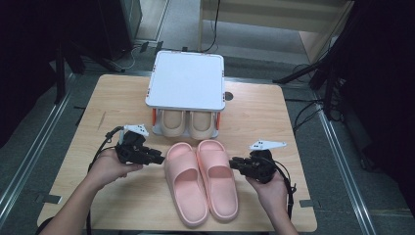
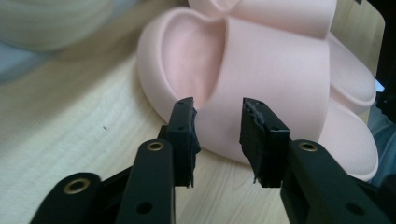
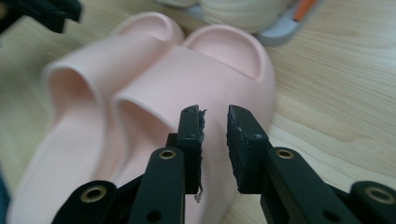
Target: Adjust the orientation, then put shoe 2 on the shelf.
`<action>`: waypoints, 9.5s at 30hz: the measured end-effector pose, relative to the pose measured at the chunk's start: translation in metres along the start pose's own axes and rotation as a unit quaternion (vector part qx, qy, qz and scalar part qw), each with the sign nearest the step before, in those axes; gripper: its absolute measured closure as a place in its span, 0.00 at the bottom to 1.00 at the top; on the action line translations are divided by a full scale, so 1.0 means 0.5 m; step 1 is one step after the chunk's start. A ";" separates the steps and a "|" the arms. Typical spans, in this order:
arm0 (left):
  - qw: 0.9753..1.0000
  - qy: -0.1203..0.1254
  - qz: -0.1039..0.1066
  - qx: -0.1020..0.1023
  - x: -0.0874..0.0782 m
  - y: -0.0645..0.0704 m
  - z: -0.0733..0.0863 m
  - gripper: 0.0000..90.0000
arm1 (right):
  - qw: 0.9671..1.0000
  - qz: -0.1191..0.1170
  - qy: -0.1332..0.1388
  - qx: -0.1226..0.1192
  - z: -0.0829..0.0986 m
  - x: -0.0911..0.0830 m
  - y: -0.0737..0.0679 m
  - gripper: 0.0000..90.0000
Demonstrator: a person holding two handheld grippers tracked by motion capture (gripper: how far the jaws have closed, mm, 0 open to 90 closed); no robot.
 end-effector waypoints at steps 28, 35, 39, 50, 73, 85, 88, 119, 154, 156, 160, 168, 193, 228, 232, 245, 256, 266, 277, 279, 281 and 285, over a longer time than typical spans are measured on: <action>0.999 0.045 -0.003 -0.024 -0.072 -0.029 -0.045 0.73 | 0.998 0.008 0.054 -0.006 0.052 0.004 -0.126 0.59; 0.999 0.047 -0.011 -0.023 -0.076 -0.030 -0.044 0.73 | 0.998 0.020 0.052 -0.006 0.061 0.039 -0.151 0.58; 0.998 0.048 -0.012 -0.026 -0.076 -0.031 -0.041 0.73 | 0.998 0.038 0.054 -0.017 0.057 0.054 -0.167 0.56; 0.999 0.040 -0.016 -0.026 -0.068 -0.035 -0.042 0.73 | 0.997 0.069 0.042 0.017 0.045 0.107 -0.176 0.47; 0.998 0.049 -0.016 -0.033 -0.070 -0.046 -0.037 0.73 | 0.994 0.092 0.024 0.058 0.004 0.173 -0.173 0.67; 0.998 0.049 -0.019 -0.034 -0.072 -0.050 -0.035 0.73 | 0.994 0.088 0.018 0.069 -0.001 0.160 -0.163 0.79; 0.998 0.053 -0.028 -0.030 -0.073 -0.051 -0.033 0.70 | 0.994 0.084 0.014 0.064 -0.001 0.148 -0.164 0.81; 0.992 0.071 -0.068 -0.074 -0.109 -0.062 0.040 0.51 | 0.976 -0.095 -0.063 -0.186 -0.076 0.095 -0.161 0.82; 0.984 0.073 -0.097 -0.127 -0.140 -0.044 0.146 0.49 | 0.933 -0.178 -0.090 -0.301 -0.348 0.071 -0.216 0.82; 0.985 0.072 -0.095 -0.127 -0.139 -0.045 0.146 0.49 | 0.933 -0.178 -0.090 -0.298 -0.363 0.058 -0.218 0.82; 0.985 0.074 -0.093 -0.127 -0.137 -0.046 0.144 0.49 | 0.935 -0.172 -0.087 -0.297 -0.397 0.036 -0.221 0.82; 0.986 0.071 -0.090 -0.124 -0.135 -0.044 0.139 0.49 | 0.960 -0.112 -0.076 -0.244 -0.467 0.012 -0.211 0.82; 0.993 0.067 -0.058 -0.076 -0.117 -0.030 0.103 0.49 | 0.977 0.170 0.012 0.127 -0.653 0.121 -0.104 0.82; 0.995 0.068 -0.039 -0.064 -0.113 -0.029 0.093 0.49 | 0.942 0.239 0.030 0.235 -0.683 0.180 -0.071 0.75; 0.995 0.067 -0.039 -0.065 -0.111 -0.029 0.092 0.49 | 0.944 0.234 0.029 0.232 -0.682 0.180 -0.072 0.70; 0.995 0.068 -0.037 -0.067 -0.114 -0.034 0.093 0.49 | 0.954 0.223 0.025 0.199 -0.673 0.175 -0.078 0.60; 0.995 0.069 -0.027 -0.073 -0.112 -0.044 0.091 0.49 | 0.967 0.191 0.017 0.169 -0.646 0.153 -0.085 0.51; 0.995 0.062 -0.036 -0.075 -0.108 -0.047 0.091 0.49 | 0.978 0.154 0.018 0.143 -0.624 0.128 -0.091 0.47; 0.994 0.059 -0.037 -0.079 -0.108 -0.050 0.094 0.49 | 0.990 0.096 0.013 0.098 -0.611 0.096 -0.103 0.51; 0.994 0.059 -0.037 -0.080 -0.108 -0.050 0.094 0.49 | 0.992 0.089 0.008 0.087 -0.606 0.090 -0.103 0.53; 0.994 0.058 -0.039 -0.081 -0.108 -0.050 0.094 0.49 | 0.994 0.086 0.004 0.071 -0.600 0.084 -0.104 0.54; 0.994 0.056 -0.040 -0.080 -0.107 -0.050 0.094 0.49 | 0.997 0.071 0.008 0.039 -0.586 0.072 -0.104 0.55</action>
Point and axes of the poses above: each handheld gripper's, and its own axes: x roughly forward along the jaws, z roughly out of its underside, y roughly to its right, the point moved 1 cm from there along x, roughly forward along the jaws, and after that the axes turned 8 degrees about -y, right-handed, at the moved point
